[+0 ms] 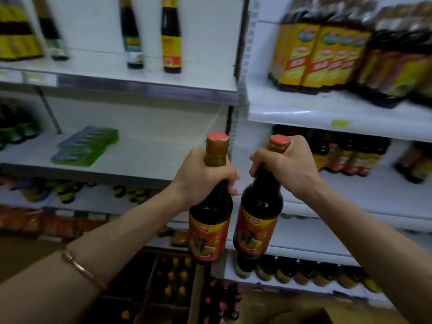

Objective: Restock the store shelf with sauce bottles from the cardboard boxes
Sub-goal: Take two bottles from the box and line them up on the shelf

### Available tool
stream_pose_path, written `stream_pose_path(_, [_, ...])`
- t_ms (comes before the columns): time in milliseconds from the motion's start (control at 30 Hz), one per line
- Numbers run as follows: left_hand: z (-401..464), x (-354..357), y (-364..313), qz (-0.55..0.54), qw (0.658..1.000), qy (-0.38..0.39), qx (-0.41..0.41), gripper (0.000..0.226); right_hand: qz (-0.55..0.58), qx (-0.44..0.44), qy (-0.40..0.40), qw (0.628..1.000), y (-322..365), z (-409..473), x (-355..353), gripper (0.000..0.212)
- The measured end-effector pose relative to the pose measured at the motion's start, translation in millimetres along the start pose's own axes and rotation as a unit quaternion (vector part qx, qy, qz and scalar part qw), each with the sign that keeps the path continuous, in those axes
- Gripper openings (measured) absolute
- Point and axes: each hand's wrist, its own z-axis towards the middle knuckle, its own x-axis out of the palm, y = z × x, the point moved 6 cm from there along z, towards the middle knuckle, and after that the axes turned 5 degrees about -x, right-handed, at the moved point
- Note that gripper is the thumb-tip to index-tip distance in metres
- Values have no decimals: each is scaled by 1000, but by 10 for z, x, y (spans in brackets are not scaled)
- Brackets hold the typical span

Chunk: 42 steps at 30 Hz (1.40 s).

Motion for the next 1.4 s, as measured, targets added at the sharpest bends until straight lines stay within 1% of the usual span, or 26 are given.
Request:
stream_pose_path(167, [312, 855, -387, -51, 994, 93, 15, 16, -29, 12, -81, 996, 157, -234, -999, 20])
stream_pose_path(300, [504, 1689, -760, -57, 981, 181, 38, 16, -62, 26, -150, 986, 240, -458, -1940, 32])
stream_pose_path(367, [570, 2147, -947, -56, 973, 218, 48, 16, -76, 39, -177, 980, 279, -592, -2434, 27])
stream_pose_path(533, [652, 3430, -1363, -86, 952, 289, 50, 18, -88, 66, -228, 967, 325, -1060, -3658, 22])
stream_pose_path(667, [639, 4562, -1634, -108, 939, 324, 48, 17, -110, 85, -263, 955, 353, -1465, -4665, 21])
stream_pose_path(833, [641, 5782, -1898, -141, 928, 341, 53, 20, -120, 88, -307, 940, 237, -1880, -5817, 20])
stream_pose_path(967, [717, 6391, -2089, -141, 924, 353, 41, 24, -118, 83, -322, 936, 99, -2021, -6434, 20])
stream_pose_path(1100, [947, 6897, -2262, -130, 924, 355, 48, 33, -114, 74, -335, 932, -114, -2061, -6969, 21])
stream_pose_path(1200, [1240, 7204, -2313, -124, 927, 350, 54, 30, -116, 70, -326, 936, -320, -1973, -7286, 21])
stream_pose_path(1267, [1469, 7405, -2331, -127, 927, 348, 57, 29, -117, 63, -317, 939, -486, -1844, -7493, 21])
stream_pose_path(1333, [1741, 7586, -2343, -130, 932, 332, 64, 35, -116, 55, -306, 943, -647, -1650, -7707, 21])
stream_pose_path(1400, [2054, 7752, -2374, -130, 937, 318, 70, 35, -112, 44, -297, 947, -805, -1407, -7943, 21])
